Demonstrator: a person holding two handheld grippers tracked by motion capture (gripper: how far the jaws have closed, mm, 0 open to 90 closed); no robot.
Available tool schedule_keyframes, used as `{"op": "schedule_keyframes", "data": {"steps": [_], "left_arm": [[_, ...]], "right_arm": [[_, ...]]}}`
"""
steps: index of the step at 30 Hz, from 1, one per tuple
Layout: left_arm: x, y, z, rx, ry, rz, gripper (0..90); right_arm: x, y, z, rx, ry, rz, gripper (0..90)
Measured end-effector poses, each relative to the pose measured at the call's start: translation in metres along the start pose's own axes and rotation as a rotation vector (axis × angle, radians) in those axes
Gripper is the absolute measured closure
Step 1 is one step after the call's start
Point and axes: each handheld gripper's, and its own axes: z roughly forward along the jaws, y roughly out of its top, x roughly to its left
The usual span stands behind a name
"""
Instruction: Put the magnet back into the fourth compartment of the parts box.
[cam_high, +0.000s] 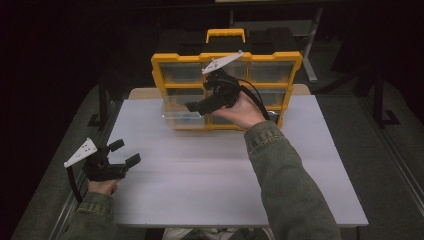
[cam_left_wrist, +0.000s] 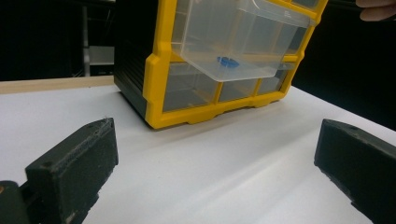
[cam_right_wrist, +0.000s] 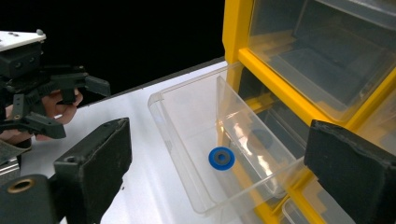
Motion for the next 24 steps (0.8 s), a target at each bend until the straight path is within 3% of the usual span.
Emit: {"op": "schedule_keyframes", "data": {"steps": [24], "left_arm": [[0.000,-0.001,0.001,0.008,0.008,0.003,0.0]], "right_arm": [[-0.002,-0.030,-0.014,-0.017,0.012,0.025,6.9]]}}
